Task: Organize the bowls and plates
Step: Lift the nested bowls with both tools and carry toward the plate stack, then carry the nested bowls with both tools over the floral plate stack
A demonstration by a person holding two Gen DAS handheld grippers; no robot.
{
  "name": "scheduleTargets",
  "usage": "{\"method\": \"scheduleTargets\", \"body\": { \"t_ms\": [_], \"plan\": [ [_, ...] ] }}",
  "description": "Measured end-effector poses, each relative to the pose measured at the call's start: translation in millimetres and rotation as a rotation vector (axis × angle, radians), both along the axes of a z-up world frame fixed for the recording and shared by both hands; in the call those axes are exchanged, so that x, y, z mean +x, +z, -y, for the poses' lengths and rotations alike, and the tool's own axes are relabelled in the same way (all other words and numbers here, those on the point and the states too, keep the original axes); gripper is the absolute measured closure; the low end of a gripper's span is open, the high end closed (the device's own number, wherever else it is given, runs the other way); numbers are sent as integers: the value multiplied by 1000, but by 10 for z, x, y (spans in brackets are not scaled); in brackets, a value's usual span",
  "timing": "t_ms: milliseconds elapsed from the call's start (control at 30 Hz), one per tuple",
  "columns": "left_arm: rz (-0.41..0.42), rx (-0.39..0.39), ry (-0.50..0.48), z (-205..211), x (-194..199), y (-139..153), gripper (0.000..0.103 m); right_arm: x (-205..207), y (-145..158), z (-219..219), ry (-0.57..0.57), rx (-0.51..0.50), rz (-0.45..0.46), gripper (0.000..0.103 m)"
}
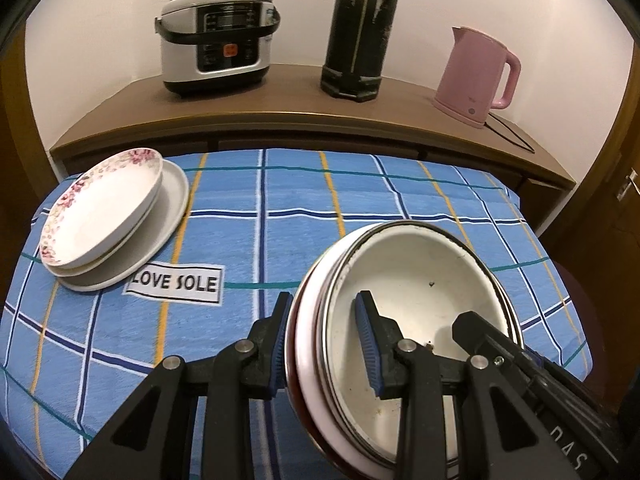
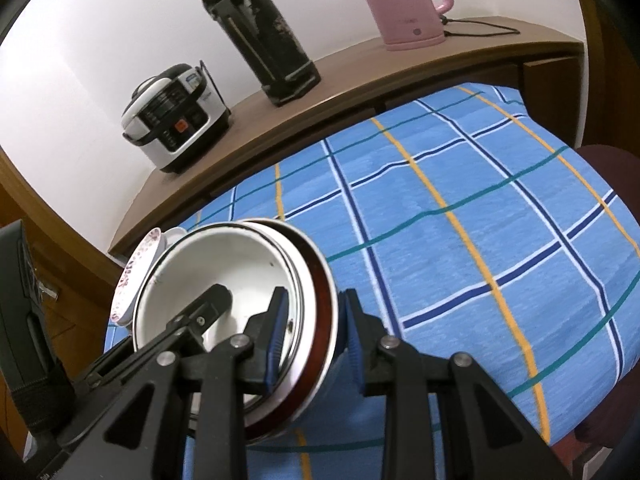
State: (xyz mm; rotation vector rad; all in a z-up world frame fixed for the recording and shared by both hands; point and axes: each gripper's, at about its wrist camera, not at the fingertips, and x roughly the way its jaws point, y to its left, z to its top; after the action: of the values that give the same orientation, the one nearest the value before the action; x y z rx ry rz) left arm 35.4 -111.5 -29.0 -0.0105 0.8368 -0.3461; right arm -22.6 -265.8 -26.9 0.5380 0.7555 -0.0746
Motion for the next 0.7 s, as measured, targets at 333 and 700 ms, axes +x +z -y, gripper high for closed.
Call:
{"method": "scheduleTargets", "body": {
  "t_ms": [333,700],
  "plan": [
    [5,-5,42,-313,-20,6,68,46,21,-292,43,-11,0,76],
    [10,-11,93,-683,-28,19,68,115,39,-653,89,-17,6,76]
  ]
}}
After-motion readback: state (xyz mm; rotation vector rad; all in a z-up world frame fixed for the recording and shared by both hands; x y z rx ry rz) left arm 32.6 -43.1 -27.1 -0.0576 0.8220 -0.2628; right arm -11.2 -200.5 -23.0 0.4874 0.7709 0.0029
